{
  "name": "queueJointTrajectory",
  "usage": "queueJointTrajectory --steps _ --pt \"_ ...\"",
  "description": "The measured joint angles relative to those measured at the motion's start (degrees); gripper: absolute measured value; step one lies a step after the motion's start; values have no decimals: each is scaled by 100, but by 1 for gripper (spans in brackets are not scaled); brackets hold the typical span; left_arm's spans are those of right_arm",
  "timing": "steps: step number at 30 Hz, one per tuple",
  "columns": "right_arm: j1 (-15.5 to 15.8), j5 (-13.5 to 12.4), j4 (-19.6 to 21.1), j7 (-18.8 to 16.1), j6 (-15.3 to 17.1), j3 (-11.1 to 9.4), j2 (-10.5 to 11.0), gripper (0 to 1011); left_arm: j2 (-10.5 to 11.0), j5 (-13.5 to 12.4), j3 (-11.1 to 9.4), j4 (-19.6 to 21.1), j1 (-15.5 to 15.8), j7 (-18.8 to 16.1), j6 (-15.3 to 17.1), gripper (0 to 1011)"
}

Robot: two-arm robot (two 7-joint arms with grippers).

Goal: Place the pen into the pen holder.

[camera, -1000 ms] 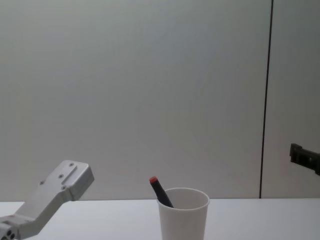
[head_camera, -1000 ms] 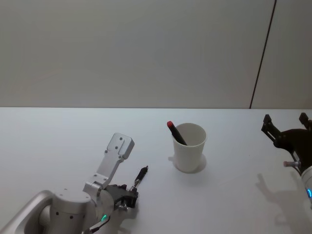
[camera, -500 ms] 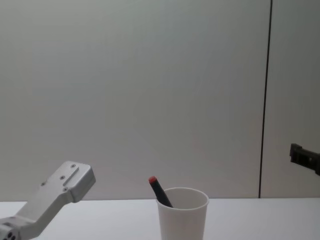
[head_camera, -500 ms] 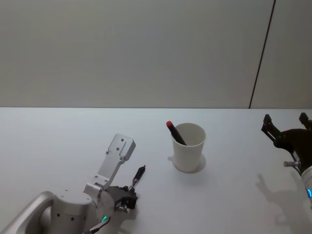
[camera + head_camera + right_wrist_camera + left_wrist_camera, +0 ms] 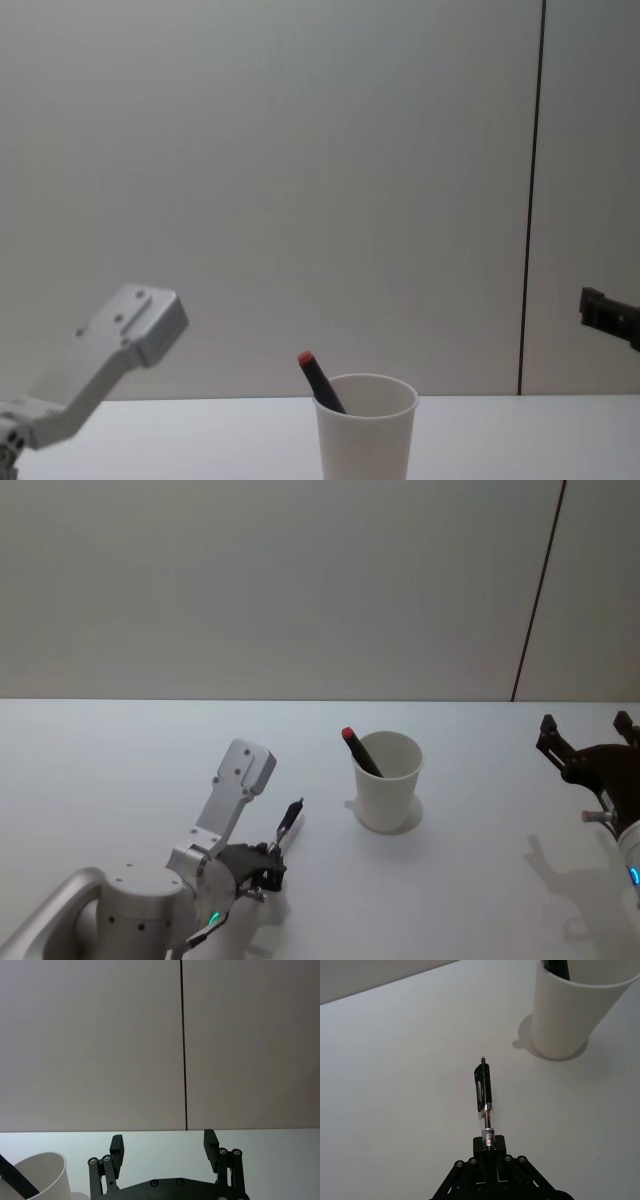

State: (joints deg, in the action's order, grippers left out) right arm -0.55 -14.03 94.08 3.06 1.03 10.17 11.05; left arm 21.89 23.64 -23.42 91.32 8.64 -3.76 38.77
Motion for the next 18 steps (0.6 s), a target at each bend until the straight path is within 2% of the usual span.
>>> queueJointTrajectory --steps 9,18 --pt "0 0 0 0 0 0 0 1001 86 -83 83 390 -77 -144 -241 142" --pt "0 0 0 0 0 0 0 1001 163 -407 125 870 -202 -506 -477 142"
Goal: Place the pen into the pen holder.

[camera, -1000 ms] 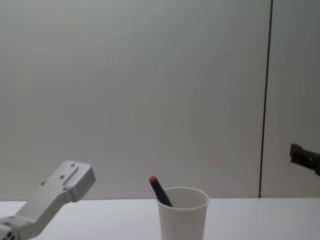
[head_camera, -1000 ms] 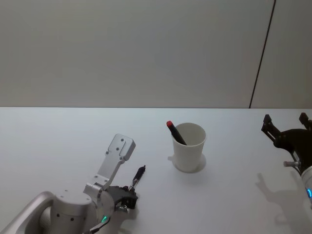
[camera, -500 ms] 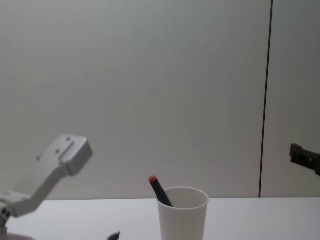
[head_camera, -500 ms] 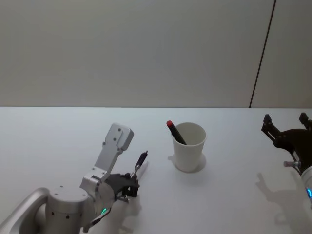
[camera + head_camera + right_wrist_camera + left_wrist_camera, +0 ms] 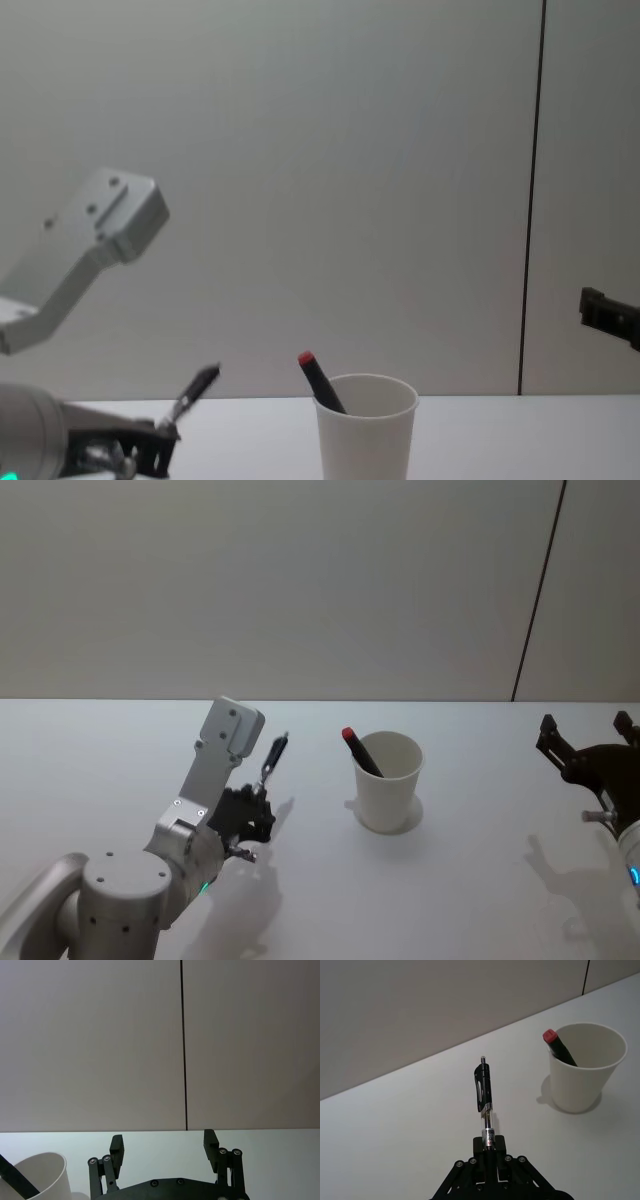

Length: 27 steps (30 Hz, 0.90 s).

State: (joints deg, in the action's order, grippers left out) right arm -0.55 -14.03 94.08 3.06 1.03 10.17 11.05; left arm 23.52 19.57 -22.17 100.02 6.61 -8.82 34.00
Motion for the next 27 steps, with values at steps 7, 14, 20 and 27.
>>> queueJointTrajectory --steps 7,14,20,27 --pt "0 0 0 0 0 0 0 1002 25 -403 -15 277 -94 -281 -244 142" --pt "0 0 0 0 0 0 0 1001 21 -969 -90 476 -185 -490 -597 142" --pt "0 0 0 0 0 0 0 1001 -7 -1508 -163 539 -224 -590 -962 142" --pt "0 0 0 0 0 0 0 1001 -43 -2015 -235 517 -232 -588 -1462 142"
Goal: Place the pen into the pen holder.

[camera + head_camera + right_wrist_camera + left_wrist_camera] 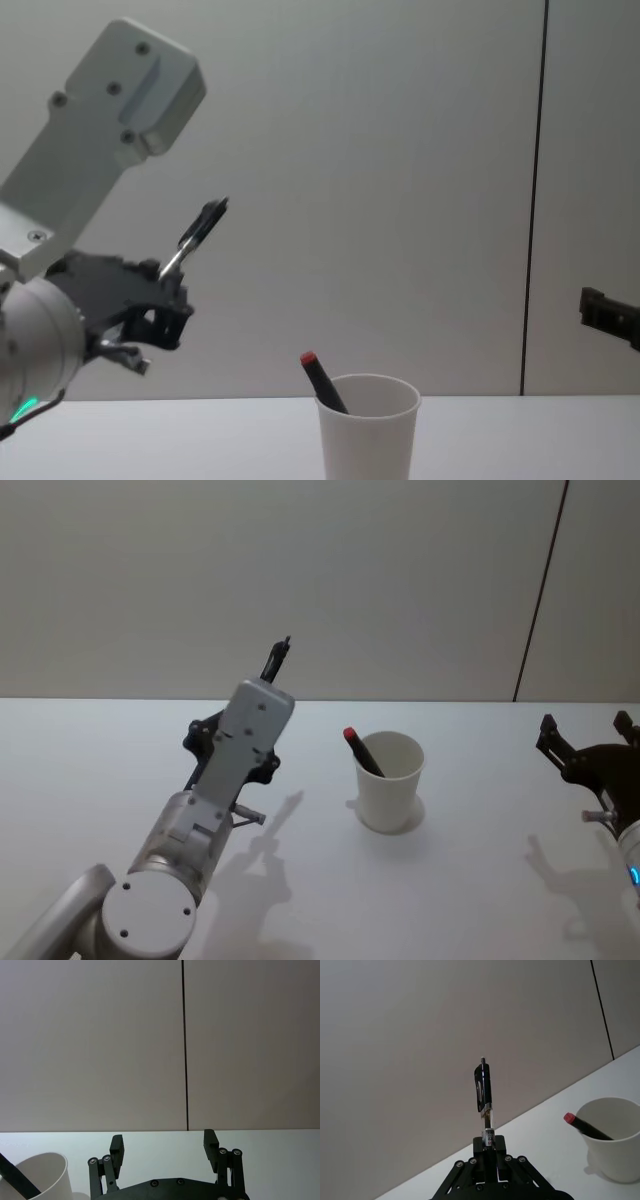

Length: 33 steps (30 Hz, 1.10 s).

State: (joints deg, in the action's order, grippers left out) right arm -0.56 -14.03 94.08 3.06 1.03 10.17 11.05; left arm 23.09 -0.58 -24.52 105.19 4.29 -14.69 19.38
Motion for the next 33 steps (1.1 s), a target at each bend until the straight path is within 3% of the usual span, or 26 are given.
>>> queueJointTrajectory --steps 5,13,33 --pt "0 0 0 0 0 0 0 1001 -28 -348 -38 -114 31 173 -550 142" --pt "0 0 0 0 0 0 0 1001 -56 -555 -46 -320 116 537 -1273 142" --pt "0 0 0 0 0 0 0 1001 -193 -487 30 -1131 523 1811 -3126 142"
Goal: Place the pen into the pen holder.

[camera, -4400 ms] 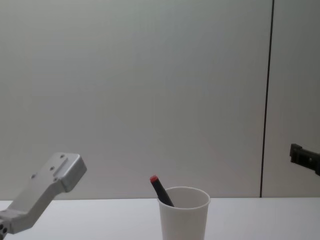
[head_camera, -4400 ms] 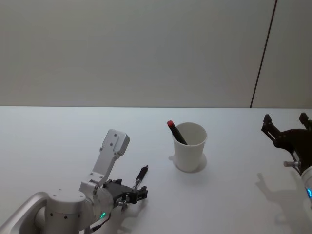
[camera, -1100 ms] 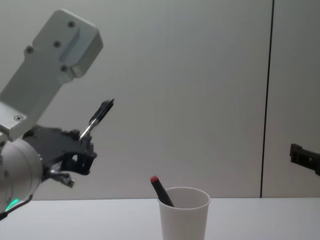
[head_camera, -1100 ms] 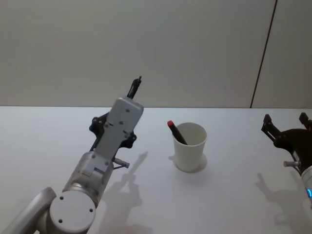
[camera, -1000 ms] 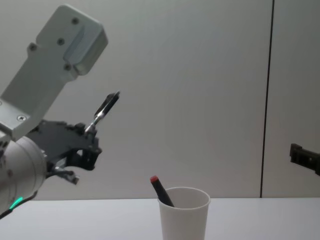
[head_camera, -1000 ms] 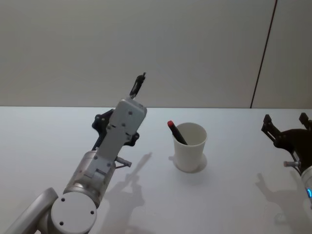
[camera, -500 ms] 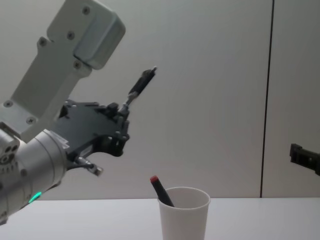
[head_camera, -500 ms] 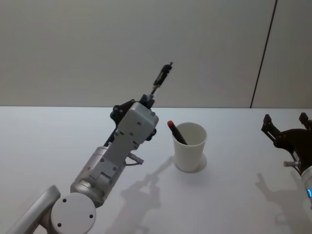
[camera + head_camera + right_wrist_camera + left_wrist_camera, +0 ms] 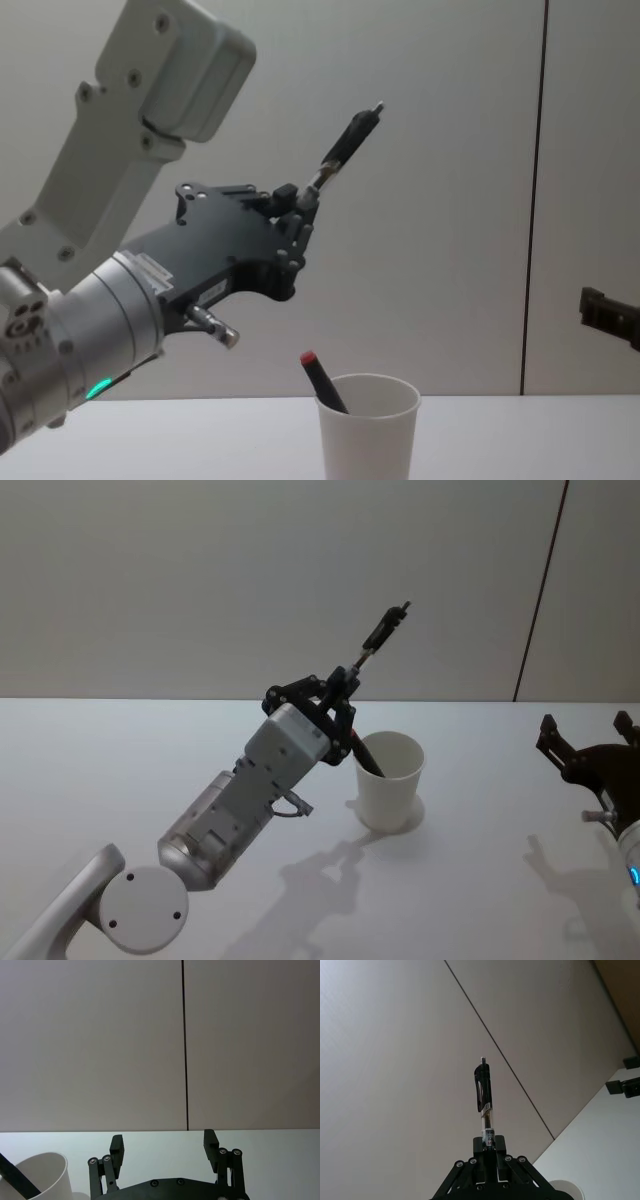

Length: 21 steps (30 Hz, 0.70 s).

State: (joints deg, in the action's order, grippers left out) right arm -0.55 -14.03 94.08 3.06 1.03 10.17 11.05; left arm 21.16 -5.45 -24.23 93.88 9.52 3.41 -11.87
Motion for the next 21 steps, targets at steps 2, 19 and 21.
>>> queueJointTrajectory --steps 2,19,21 --pt "0 0 0 0 0 0 0 1002 -17 12 4 -60 31 75 -123 142" --pt "0 0 0 0 0 0 0 1001 -152 74 39 -541 269 504 -820 142" --pt "0 0 0 0 0 0 0 1002 -157 77 40 -560 278 519 -846 142"
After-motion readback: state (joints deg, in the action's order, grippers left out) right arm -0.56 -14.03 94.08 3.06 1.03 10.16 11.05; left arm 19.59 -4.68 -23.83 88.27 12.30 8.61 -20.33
